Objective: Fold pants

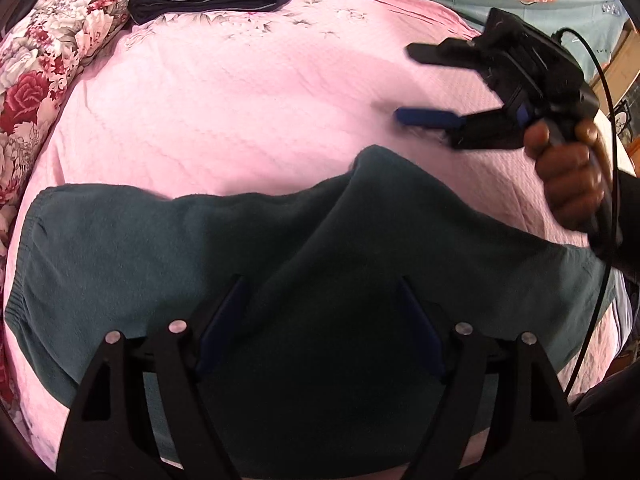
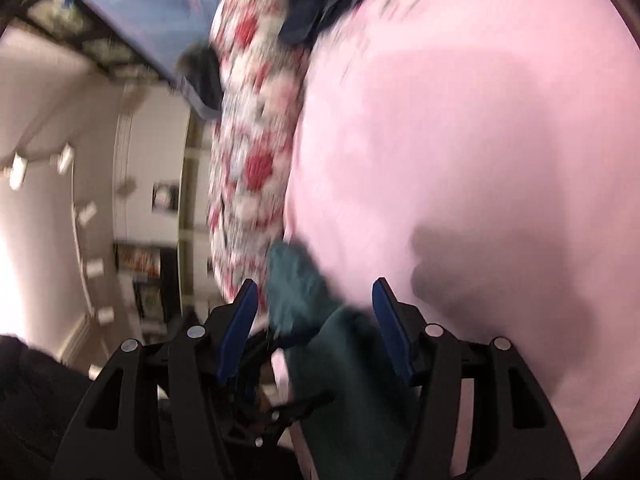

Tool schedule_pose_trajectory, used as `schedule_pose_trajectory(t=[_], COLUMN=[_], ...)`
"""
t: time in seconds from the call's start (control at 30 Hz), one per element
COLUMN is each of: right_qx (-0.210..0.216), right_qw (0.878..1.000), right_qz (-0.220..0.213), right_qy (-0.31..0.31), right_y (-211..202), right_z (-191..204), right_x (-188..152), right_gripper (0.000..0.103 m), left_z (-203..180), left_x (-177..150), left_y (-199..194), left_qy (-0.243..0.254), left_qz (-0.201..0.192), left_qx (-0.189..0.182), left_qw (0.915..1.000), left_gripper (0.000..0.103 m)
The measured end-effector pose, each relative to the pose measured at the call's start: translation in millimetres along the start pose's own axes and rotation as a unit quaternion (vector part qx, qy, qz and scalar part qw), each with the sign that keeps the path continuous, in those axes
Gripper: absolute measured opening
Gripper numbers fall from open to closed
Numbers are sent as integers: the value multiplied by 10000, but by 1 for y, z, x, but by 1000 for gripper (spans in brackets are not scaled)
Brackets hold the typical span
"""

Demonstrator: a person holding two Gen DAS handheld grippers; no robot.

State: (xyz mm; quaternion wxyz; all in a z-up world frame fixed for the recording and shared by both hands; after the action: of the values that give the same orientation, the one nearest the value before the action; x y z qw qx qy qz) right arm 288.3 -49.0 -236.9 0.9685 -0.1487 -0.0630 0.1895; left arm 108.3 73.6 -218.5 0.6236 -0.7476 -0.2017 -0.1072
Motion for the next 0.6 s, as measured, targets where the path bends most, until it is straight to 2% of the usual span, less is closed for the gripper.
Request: schedule_pose_trajectory(t=[0.1, 0.2, 0.3, 0.43, 0.47, 0.5, 0.53, 0.57, 0.6], right_qx=[-259, -113, 190, 290, 174, -287, -730, -930, -981], right_qw=[9993, 9990, 9988, 9990, 9993, 9989, 9960, 9922, 9895], right_qz=[-256, -210, -224, -301, -313, -381, -512, -781, -976], right_qy=[-123, -367, -389, -162, -107, -48, 103, 279, 406], right_y=[-24, -36, -36, -17, -11, -4, -5, -11, -19], right_z=[13, 37, 50, 45, 39, 28, 15, 4, 3], right_x=[5, -14, -40, -68, -72, -76, -79, -83, -85], right_gripper=[61, 61, 61, 61, 61, 61, 53, 47, 48], left_z=[7, 13, 33, 88, 106, 116, 123, 126, 124], left_x=[11, 21, 25, 32, 33, 35, 35, 36, 37], left_y=[-13, -25, -25, -12, -7, -4, -4, -4, -6], left_qy=[-186, -121, 228, -15, -89, -134, -142, -58, 45], left_qz=[-152, -369, -489, -480, -446, -446, -479, -512, -533], left_qx=[-105, -258, 225, 549, 694, 668, 560, 558, 599], left_qw=[9997, 9989, 9983, 9973, 9966, 9967, 9972, 9971, 9968], left_gripper=[78, 80, 80, 80, 80, 80, 79, 78, 78])
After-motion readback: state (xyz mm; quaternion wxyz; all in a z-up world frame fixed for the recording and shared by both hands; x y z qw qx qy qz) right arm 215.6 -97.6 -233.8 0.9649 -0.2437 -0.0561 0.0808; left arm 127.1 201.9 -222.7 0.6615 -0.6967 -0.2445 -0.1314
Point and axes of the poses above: each gripper's, at about its wrist camera, not at the fingertips, and y roughly the way its jaws point, z to its left, x to its top, the point moved 3 cm from there along y, roughly the way its jaws point, and after that the axes turned 1 degree about -x, right-handed, at the moved point
